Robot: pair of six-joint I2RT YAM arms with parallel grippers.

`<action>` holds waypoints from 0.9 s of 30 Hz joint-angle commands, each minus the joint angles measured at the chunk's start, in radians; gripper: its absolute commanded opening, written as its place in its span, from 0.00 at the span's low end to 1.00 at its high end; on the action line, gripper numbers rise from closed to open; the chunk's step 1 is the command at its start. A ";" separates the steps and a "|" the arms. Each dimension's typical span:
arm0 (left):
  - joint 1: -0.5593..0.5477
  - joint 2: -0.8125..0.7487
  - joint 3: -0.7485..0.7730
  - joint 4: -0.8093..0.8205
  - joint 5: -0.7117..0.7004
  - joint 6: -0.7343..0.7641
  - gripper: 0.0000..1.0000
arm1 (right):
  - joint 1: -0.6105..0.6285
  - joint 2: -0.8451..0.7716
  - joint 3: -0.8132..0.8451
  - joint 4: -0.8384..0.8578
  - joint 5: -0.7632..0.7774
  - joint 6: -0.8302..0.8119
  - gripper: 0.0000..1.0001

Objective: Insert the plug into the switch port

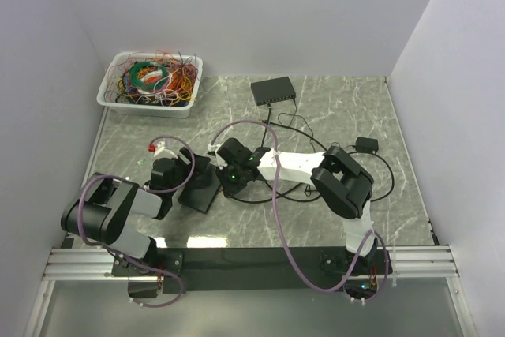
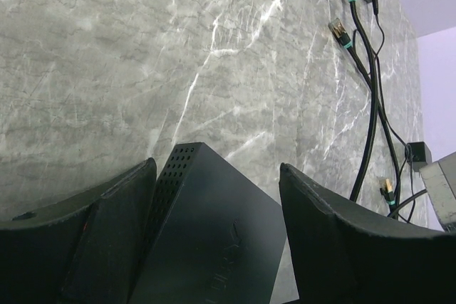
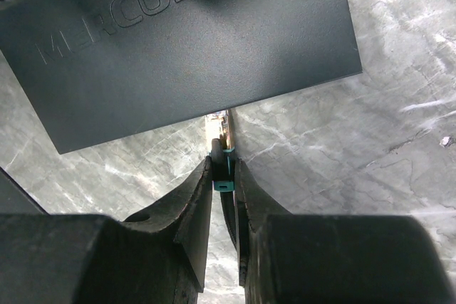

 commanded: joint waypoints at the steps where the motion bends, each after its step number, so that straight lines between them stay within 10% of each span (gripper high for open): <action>1: -0.009 0.028 -0.019 -0.012 0.010 -0.019 0.76 | 0.011 -0.032 0.045 -0.012 0.007 0.019 0.00; 27: -0.009 0.022 -0.027 -0.017 -0.013 -0.018 0.75 | 0.034 -0.043 0.103 -0.090 0.110 0.030 0.00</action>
